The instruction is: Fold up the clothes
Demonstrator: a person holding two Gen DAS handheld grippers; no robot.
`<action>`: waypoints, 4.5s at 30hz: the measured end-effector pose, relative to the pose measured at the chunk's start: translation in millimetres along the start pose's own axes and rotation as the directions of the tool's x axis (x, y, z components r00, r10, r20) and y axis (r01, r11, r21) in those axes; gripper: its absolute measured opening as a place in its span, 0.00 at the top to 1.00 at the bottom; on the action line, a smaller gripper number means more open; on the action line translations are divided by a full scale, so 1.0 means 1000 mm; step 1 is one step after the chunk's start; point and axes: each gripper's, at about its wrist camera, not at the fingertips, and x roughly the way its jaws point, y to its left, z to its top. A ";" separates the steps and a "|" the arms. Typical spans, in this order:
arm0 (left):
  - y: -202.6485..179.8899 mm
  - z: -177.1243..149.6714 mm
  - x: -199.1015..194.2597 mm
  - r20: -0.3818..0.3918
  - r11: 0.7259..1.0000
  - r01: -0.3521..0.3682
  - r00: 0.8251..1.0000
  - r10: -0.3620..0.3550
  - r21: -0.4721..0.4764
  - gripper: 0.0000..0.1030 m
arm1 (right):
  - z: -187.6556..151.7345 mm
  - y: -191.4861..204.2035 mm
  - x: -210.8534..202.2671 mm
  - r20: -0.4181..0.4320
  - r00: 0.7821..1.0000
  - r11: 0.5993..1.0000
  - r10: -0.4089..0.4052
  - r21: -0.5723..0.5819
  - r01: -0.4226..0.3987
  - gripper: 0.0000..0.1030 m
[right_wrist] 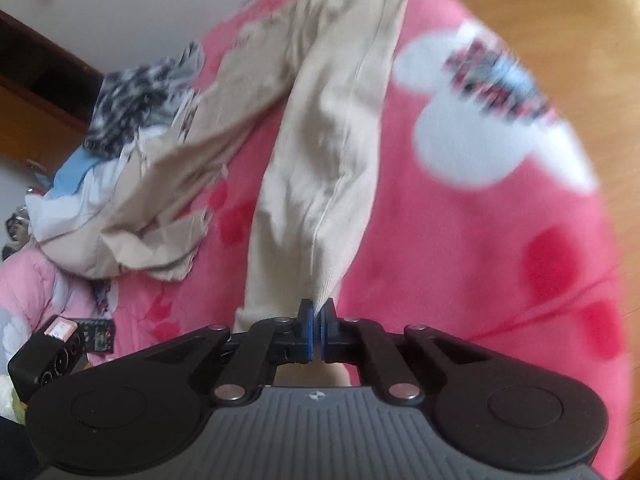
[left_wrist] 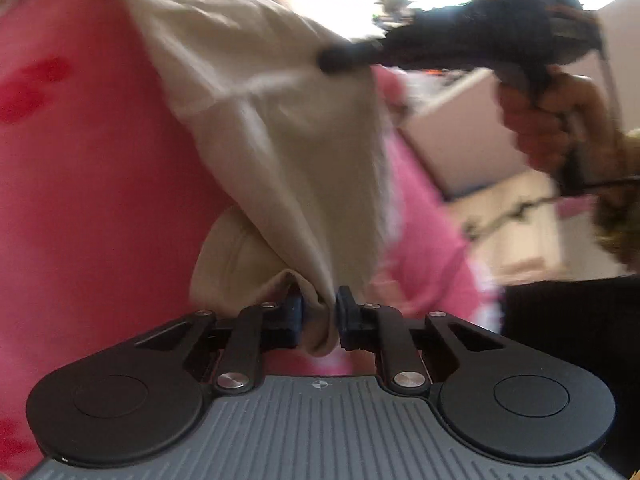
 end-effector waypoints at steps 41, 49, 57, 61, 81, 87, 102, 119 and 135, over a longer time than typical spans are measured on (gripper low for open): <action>0.104 0.192 -0.048 0.198 0.871 -0.472 0.848 0.491 -0.137 0.52 | 0.263 -0.070 0.082 0.283 0.932 0.971 -0.228 0.131 0.198 0.62; 0.114 0.196 -0.018 0.204 0.889 -0.441 0.866 0.457 -0.122 0.52 | 0.324 -0.076 0.136 0.251 0.942 0.971 -0.222 0.141 0.191 0.62; 0.109 0.192 -0.007 0.203 0.877 -0.471 0.853 0.481 -0.098 0.52 | 0.333 -0.076 0.158 0.213 0.958 0.980 -0.194 0.081 0.180 0.95; 0.102 0.194 -0.004 0.177 0.864 -0.498 0.846 0.503 -0.072 0.53 | 0.340 -0.049 0.149 0.270 0.927 0.954 -0.262 -0.070 0.290 0.97; 0.101 0.189 -0.011 0.199 0.867 -0.495 0.845 0.496 -0.059 0.52 | 0.352 -0.071 0.135 0.396 0.839 0.910 -0.373 -0.022 0.415 0.73; 0.104 0.176 -0.029 0.271 0.861 -0.506 0.822 0.501 -0.059 0.52 | 0.361 -0.042 0.154 0.378 0.886 0.931 -0.269 -0.134 0.340 0.76; 0.113 0.172 -0.025 0.248 0.860 -0.504 0.826 0.506 -0.075 0.52 | 0.424 -0.010 0.254 0.289 0.902 0.926 -0.320 -0.103 0.362 0.78; 0.116 0.151 -0.048 0.290 0.911 -0.412 0.868 0.402 -0.028 0.52 | 0.300 -0.088 -0.020 0.496 0.829 0.966 -0.257 0.105 0.236 0.76; 0.116 0.142 -0.036 0.331 0.961 -0.236 0.904 0.272 -0.146 0.57 | 0.068 -0.041 0.014 0.262 0.928 0.964 -0.264 0.047 0.261 0.74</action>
